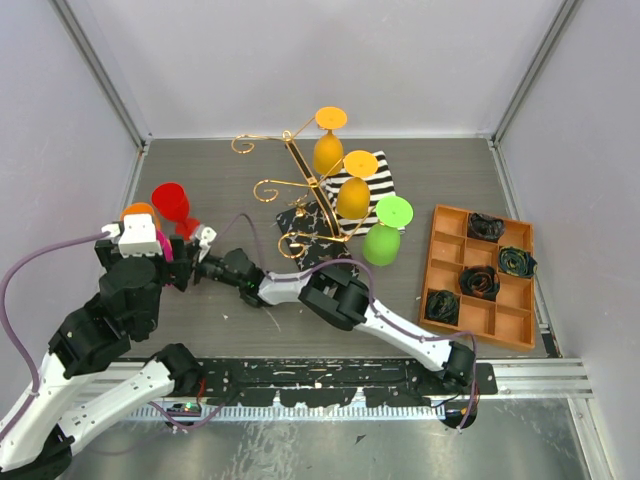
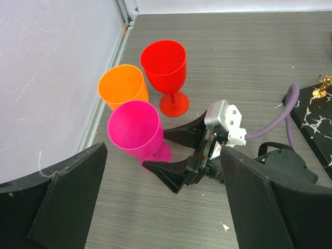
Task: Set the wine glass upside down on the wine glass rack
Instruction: Pick up the wine glass at the corner of the board.
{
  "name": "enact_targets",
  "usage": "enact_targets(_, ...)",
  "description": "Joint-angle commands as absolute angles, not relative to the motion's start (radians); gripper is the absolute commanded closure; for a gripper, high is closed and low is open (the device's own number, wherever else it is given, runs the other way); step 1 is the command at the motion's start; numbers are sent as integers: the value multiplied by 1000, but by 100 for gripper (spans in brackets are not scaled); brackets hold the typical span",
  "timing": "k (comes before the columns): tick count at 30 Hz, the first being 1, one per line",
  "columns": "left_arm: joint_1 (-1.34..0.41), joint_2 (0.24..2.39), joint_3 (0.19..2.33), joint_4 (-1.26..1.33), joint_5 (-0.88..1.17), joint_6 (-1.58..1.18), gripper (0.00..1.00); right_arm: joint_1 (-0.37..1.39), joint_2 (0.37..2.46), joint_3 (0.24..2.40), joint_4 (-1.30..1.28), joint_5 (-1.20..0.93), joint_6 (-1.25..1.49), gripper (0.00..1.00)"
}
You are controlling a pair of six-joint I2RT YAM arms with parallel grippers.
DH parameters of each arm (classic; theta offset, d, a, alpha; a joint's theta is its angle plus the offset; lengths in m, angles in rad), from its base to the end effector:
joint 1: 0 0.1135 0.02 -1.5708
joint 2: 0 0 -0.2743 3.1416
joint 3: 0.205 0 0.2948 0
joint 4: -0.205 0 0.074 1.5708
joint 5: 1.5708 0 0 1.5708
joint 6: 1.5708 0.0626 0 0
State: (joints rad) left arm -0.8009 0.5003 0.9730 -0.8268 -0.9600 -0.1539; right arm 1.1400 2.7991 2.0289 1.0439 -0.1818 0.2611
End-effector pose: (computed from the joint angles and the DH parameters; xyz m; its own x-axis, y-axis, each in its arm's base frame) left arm 0.1148 -0.0448 0.3918 -0.2196 0.1003 -0.9704 -0.1586 0.9778 0.1369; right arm 0.2644 0.6025 0.0844 -0.1404 0.3025 -0.9428 -0.9627 0.1806 0.2013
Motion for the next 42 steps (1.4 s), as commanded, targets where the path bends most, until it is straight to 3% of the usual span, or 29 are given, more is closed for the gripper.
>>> enact_targets(1, -797, 485, 959, -794, -982, -143, 3, 1153, 2820, 2121, 1068, -187, 258, 23)
enact_targets(16, -798, 472, 948, -794, -985, -139, 2, 1173, 2941, 2320, 957, -187, 189, 24)
enact_targets(42, -797, 443, 938, -785, -989, -127, 2, 1175, 2939, 2305, 980, -147, 185, 92)
